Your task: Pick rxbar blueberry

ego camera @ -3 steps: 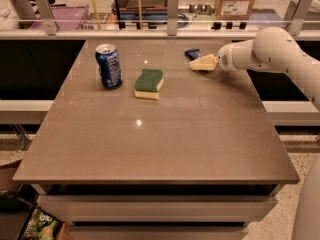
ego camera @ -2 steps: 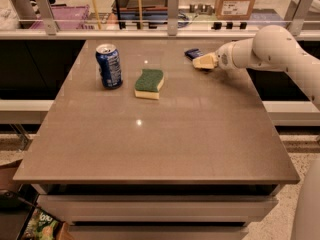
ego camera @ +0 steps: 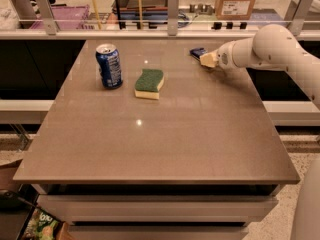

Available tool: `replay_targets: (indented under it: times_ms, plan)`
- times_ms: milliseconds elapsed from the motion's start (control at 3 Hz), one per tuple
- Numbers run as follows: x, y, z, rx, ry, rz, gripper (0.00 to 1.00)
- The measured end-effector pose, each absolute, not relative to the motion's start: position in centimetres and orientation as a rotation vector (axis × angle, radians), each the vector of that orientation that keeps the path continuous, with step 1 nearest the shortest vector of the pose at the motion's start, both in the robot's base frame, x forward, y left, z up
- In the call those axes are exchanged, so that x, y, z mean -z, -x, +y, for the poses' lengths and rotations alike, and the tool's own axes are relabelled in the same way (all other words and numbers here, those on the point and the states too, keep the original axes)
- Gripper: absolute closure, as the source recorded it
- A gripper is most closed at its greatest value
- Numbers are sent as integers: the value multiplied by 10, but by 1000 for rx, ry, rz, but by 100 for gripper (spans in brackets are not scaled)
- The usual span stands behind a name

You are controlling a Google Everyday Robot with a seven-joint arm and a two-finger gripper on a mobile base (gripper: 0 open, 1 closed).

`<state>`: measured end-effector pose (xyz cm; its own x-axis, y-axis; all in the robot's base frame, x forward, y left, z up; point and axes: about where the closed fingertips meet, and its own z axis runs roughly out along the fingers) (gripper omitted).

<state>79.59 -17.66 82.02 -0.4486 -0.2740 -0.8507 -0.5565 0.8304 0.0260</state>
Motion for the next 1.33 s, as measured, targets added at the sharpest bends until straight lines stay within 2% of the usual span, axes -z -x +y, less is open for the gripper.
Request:
replay_targets:
  times_ms: [1333]
  plan:
    - [-861,-809,-189,-447,639,1993,100]
